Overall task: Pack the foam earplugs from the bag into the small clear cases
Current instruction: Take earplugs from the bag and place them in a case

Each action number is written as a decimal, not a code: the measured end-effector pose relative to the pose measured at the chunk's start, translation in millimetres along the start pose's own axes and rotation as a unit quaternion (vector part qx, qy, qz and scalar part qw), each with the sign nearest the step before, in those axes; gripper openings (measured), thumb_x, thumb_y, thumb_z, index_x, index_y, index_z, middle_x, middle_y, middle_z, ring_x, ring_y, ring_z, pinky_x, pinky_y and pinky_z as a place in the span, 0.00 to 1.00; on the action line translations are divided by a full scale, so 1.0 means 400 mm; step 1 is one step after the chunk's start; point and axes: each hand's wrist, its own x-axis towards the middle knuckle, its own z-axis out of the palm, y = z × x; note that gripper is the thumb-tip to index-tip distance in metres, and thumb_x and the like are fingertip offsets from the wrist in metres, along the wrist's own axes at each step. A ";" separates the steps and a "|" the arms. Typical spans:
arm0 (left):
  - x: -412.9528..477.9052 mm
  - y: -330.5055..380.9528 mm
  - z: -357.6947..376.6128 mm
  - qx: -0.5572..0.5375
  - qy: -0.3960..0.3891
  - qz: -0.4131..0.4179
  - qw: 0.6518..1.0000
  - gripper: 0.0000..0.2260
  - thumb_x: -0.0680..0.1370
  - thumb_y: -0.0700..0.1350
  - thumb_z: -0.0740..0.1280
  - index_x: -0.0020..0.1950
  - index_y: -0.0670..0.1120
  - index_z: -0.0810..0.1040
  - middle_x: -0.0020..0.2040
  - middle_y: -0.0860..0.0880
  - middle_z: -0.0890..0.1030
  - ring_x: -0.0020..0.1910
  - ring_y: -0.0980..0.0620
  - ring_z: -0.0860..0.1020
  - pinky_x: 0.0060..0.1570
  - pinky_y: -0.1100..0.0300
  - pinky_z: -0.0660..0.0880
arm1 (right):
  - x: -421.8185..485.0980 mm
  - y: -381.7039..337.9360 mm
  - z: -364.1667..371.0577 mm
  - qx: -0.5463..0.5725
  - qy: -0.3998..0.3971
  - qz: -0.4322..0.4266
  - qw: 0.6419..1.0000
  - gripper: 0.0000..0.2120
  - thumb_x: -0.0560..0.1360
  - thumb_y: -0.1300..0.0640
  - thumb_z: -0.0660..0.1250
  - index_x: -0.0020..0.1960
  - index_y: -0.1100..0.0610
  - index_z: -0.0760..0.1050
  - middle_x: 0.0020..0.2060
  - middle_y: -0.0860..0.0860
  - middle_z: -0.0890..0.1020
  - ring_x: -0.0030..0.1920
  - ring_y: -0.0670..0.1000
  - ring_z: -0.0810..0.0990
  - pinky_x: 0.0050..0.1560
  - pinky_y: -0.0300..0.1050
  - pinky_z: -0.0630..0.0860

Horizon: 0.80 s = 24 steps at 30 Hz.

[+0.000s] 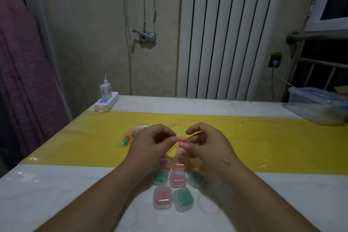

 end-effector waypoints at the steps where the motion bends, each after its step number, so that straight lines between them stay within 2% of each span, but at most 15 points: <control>1: 0.000 -0.002 -0.001 0.005 -0.003 0.002 1.000 0.03 0.72 0.42 0.76 0.41 0.49 0.83 0.37 0.47 0.82 0.38 0.50 0.79 0.35 0.54 0.76 | -0.002 0.001 0.003 0.001 -0.002 -0.004 1.000 0.14 0.70 0.66 0.76 0.51 0.58 0.75 0.38 0.58 0.84 0.37 0.54 0.85 0.38 0.45 0.82; 4: -0.002 0.000 -0.002 0.002 -0.007 0.000 1.000 0.03 0.73 0.42 0.75 0.41 0.48 0.83 0.37 0.48 0.82 0.38 0.50 0.79 0.37 0.53 0.76 | -0.004 0.003 0.007 0.001 -0.001 -0.014 1.000 0.12 0.70 0.65 0.75 0.50 0.56 0.77 0.39 0.60 0.84 0.40 0.58 0.85 0.46 0.55 0.83; 9: -0.005 0.006 0.001 -0.031 -0.013 -0.019 0.999 0.02 0.72 0.42 0.75 0.41 0.47 0.83 0.36 0.48 0.81 0.36 0.50 0.78 0.38 0.52 0.74 | -0.001 0.008 0.004 -0.013 -0.001 -0.024 1.000 0.10 0.71 0.63 0.75 0.48 0.52 0.80 0.38 0.56 0.85 0.40 0.58 0.86 0.49 0.59 0.82; 12: -0.010 0.012 0.001 -0.038 -0.015 -0.024 0.999 0.02 0.73 0.41 0.75 0.41 0.46 0.83 0.36 0.48 0.82 0.37 0.50 0.78 0.37 0.53 0.74 | -0.001 0.012 0.006 -0.035 -0.003 -0.035 0.999 0.06 0.71 0.60 0.75 0.45 0.50 0.82 0.37 0.51 0.86 0.40 0.54 0.86 0.49 0.56 0.83; 15: -0.011 0.011 0.001 -0.029 -0.019 -0.030 0.999 0.02 0.74 0.42 0.73 0.43 0.49 0.84 0.39 0.48 0.83 0.40 0.49 0.79 0.38 0.53 0.76 | 0.002 0.007 -0.002 -0.038 0.003 -0.039 0.999 0.02 0.72 0.58 0.75 0.43 0.54 0.83 0.36 0.50 0.86 0.37 0.48 0.85 0.44 0.46 0.83; 17: -0.012 0.009 0.003 -0.005 -0.010 -0.026 1.000 0.04 0.75 0.42 0.73 0.45 0.51 0.85 0.40 0.50 0.83 0.42 0.49 0.80 0.39 0.54 0.77 | 0.010 0.004 -0.019 -0.044 0.022 -0.049 0.998 0.02 0.71 0.57 0.76 0.42 0.55 0.83 0.35 0.50 0.86 0.34 0.46 0.83 0.40 0.42 0.81; 21: -0.023 0.013 0.003 0.041 -0.004 -0.008 0.999 0.06 0.76 0.42 0.72 0.43 0.53 0.85 0.37 0.51 0.80 0.39 0.51 0.78 0.30 0.58 0.77 | 0.025 0.010 -0.060 -0.080 0.053 -0.057 0.994 0.03 0.71 0.56 0.76 0.40 0.53 0.83 0.33 0.48 0.85 0.33 0.47 0.81 0.41 0.46 0.81; 22: -0.027 0.017 0.001 0.078 -0.008 0.008 0.997 0.06 0.76 0.42 0.72 0.43 0.54 0.85 0.37 0.54 0.79 0.38 0.54 0.77 0.30 0.59 0.78 | 0.026 0.012 -0.068 -0.086 0.057 -0.057 0.993 0.03 0.70 0.55 0.76 0.40 0.52 0.83 0.33 0.48 0.85 0.33 0.47 0.81 0.41 0.47 0.81; 24: -0.035 0.027 0.001 0.204 -0.020 0.057 0.977 0.05 0.76 0.45 0.71 0.45 0.57 0.83 0.37 0.61 0.80 0.41 0.59 0.77 0.37 0.61 0.78 | 0.029 0.014 -0.084 -0.085 0.065 -0.054 0.993 0.04 0.70 0.55 0.76 0.38 0.52 0.82 0.33 0.48 0.85 0.33 0.47 0.82 0.43 0.49 0.82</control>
